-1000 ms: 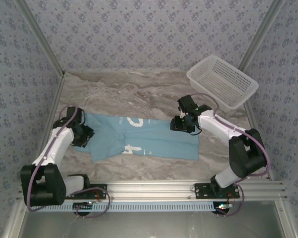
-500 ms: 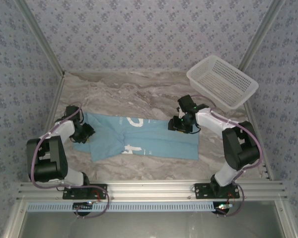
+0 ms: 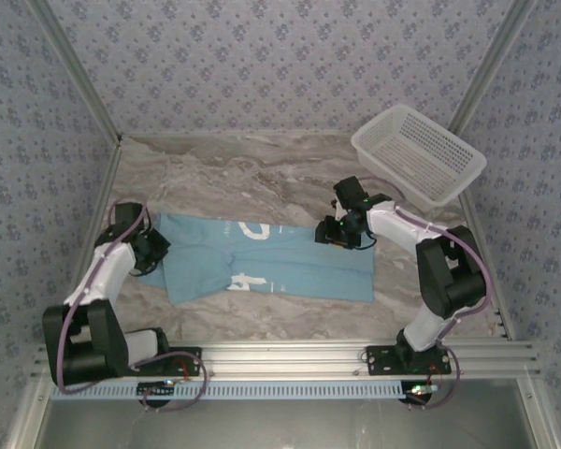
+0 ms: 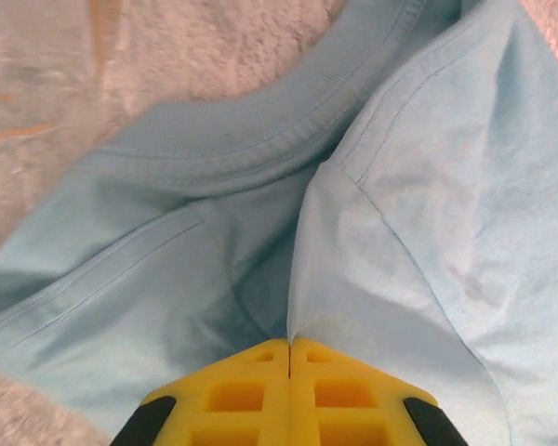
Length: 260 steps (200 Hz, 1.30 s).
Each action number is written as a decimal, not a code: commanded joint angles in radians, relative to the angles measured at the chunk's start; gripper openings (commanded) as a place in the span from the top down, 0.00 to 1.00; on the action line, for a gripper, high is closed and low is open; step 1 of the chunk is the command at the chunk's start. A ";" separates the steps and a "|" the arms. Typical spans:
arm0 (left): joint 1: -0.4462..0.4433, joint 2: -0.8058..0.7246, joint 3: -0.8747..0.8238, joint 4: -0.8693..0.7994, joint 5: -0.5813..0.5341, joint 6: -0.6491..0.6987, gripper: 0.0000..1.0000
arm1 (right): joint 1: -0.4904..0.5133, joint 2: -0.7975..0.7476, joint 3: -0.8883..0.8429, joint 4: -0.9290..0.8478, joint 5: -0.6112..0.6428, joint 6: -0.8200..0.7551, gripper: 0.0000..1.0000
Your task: Fold and stack the t-shirts
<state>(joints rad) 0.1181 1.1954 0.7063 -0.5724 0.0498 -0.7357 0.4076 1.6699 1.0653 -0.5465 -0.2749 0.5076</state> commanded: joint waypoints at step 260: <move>0.158 0.712 0.552 0.097 0.252 0.199 0.86 | -0.216 0.238 0.212 -0.135 0.068 -0.040 0.50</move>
<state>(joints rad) 0.2810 1.8896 1.2156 -0.4561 0.3180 -0.5594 0.2028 1.8751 1.2400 -0.6048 -0.2539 0.4587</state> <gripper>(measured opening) 0.205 0.507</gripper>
